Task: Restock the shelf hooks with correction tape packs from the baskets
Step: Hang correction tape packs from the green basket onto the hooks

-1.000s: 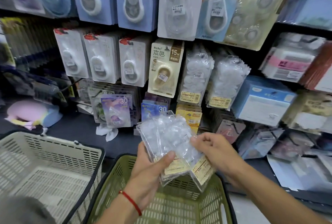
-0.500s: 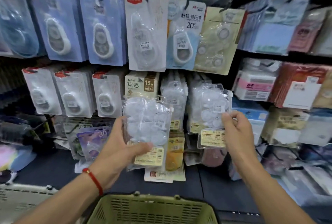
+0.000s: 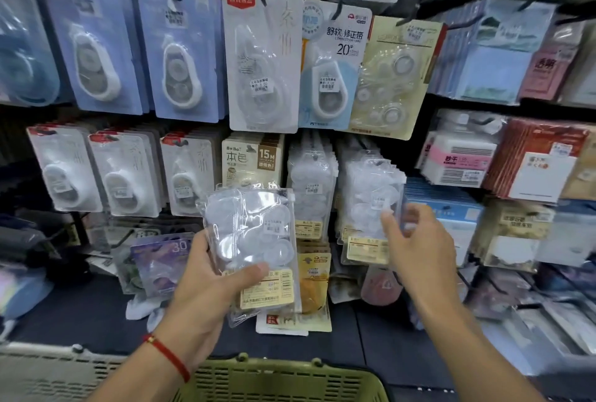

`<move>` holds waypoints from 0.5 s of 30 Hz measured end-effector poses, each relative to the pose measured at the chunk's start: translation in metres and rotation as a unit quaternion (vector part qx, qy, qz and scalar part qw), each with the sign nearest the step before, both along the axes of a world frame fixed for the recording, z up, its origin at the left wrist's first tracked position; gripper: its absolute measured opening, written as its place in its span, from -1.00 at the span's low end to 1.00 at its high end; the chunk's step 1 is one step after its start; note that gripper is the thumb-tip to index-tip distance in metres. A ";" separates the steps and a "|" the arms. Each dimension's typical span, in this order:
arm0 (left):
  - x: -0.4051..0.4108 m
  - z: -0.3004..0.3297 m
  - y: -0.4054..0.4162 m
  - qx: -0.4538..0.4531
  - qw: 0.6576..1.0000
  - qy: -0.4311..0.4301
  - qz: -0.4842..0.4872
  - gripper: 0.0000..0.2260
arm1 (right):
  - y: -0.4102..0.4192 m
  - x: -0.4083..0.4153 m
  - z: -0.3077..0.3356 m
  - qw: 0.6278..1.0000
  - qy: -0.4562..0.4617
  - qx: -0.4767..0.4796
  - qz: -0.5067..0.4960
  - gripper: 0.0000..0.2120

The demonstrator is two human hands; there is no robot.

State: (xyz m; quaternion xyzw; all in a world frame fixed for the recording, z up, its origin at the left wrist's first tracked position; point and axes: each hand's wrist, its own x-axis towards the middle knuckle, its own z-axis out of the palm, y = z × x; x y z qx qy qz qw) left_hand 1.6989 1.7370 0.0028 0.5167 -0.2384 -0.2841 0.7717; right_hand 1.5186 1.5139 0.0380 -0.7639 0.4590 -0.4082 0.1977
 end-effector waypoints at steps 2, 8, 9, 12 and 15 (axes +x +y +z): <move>-0.001 0.001 0.000 -0.007 1.000 0.008 0.001 -0.15 | 0.004 0.003 -0.004 0.988 0.049 -0.142 -0.031 -0.66; -0.006 0.004 -0.004 -0.029 0.999 0.024 0.010 -0.27 | -0.013 0.037 -0.014 0.952 0.163 -0.213 0.147 -0.64; -0.007 0.004 -0.004 -0.032 0.999 0.029 0.012 -0.27 | -0.019 0.042 -0.015 0.949 0.184 -0.207 0.148 -0.59; -0.009 0.006 -0.004 -0.040 0.998 0.037 0.015 -0.27 | -0.034 0.052 -0.015 0.944 0.219 -0.186 0.163 -0.45; -0.011 0.006 -0.003 -0.037 0.998 0.039 0.013 -0.26 | -0.046 0.052 -0.013 0.933 0.252 -0.183 0.180 -0.45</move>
